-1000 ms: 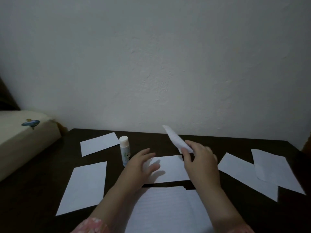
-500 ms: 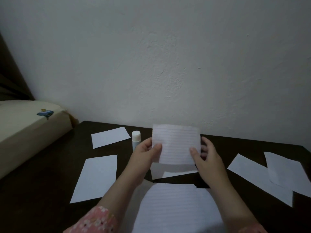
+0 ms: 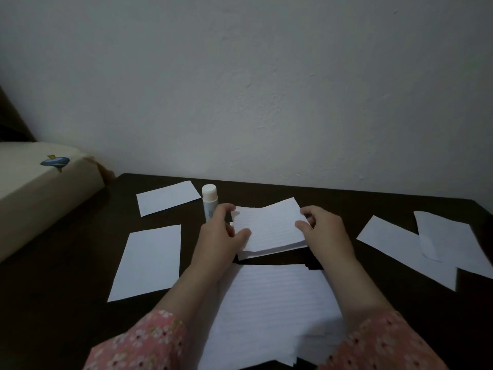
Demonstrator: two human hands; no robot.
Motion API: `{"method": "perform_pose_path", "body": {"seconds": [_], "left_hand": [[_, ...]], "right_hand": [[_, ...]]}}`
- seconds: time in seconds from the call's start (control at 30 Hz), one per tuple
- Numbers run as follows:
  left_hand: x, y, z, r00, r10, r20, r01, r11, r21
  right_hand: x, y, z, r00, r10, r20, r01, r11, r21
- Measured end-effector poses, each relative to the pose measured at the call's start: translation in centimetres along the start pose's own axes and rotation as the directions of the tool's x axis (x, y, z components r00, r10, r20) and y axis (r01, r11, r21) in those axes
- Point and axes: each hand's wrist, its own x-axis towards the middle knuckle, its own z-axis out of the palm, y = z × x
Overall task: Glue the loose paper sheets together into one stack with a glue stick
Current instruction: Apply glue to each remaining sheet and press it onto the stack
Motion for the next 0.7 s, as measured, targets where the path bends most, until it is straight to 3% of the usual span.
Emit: {"method": "perform_pose_path", "body": {"seconds": [0.5, 0.7], "left_hand": [[0.3, -1.3, 1.1, 1.000, 0.002, 0.012, -0.003, 0.997, 0.079], [0.3, -1.3, 1.2, 1.000, 0.006, 0.020, -0.009, 0.990, 0.138]], "right_hand": [[1.2, 0.1, 1.2, 0.987, 0.095, 0.127, -0.056, 0.958, -0.282], [0.5, -0.1, 1.6, 0.996, 0.041, 0.074, -0.011, 0.930, -0.367]]}}
